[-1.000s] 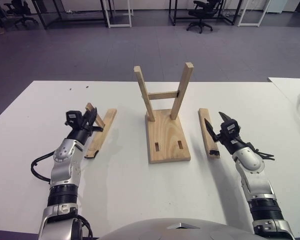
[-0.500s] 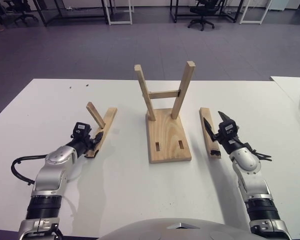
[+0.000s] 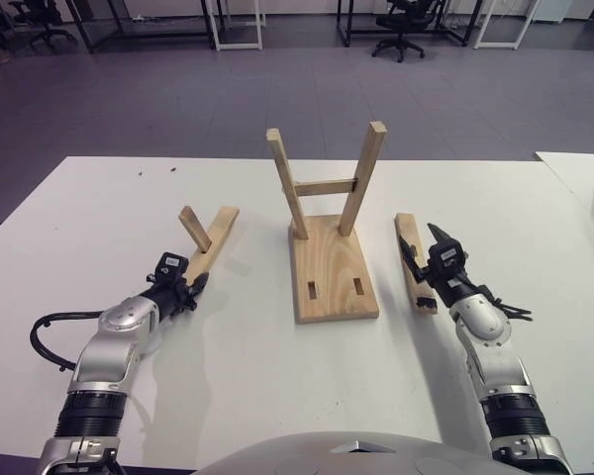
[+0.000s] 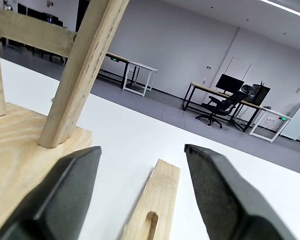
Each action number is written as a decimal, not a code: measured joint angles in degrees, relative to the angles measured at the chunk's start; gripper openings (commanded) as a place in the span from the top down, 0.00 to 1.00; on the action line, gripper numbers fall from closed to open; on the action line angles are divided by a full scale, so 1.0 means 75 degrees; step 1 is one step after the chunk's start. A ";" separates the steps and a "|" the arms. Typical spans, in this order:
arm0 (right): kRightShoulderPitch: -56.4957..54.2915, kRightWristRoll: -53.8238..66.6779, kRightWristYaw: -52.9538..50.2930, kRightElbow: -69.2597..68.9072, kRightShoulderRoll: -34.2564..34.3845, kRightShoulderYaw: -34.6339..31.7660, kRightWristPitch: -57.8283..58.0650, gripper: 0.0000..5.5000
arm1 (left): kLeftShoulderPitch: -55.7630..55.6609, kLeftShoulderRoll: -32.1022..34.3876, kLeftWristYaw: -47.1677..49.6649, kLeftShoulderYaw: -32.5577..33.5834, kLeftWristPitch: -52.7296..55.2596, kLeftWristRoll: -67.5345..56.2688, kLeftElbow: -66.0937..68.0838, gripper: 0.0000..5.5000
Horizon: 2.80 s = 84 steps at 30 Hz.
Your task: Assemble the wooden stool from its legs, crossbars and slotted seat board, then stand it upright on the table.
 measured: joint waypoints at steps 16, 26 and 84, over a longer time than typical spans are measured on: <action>-0.5714 0.7423 -0.0807 -0.1752 0.1387 -0.0938 0.5694 0.43 | -0.3146 -0.0367 -0.0824 -0.0095 -0.0332 -0.2125 -0.3046 0.63; -0.5596 0.8053 -0.1271 -0.1634 0.1611 -0.1310 0.6349 0.64 | -0.3048 -0.0566 -0.1295 -0.0957 -0.0314 -0.1934 -0.3249 0.63; 0.1191 0.7750 -0.2651 -0.5182 -0.0770 -0.1828 0.5582 0.80 | -0.0325 -0.1111 -0.0615 -0.1511 -0.1060 -0.0300 -0.2757 0.17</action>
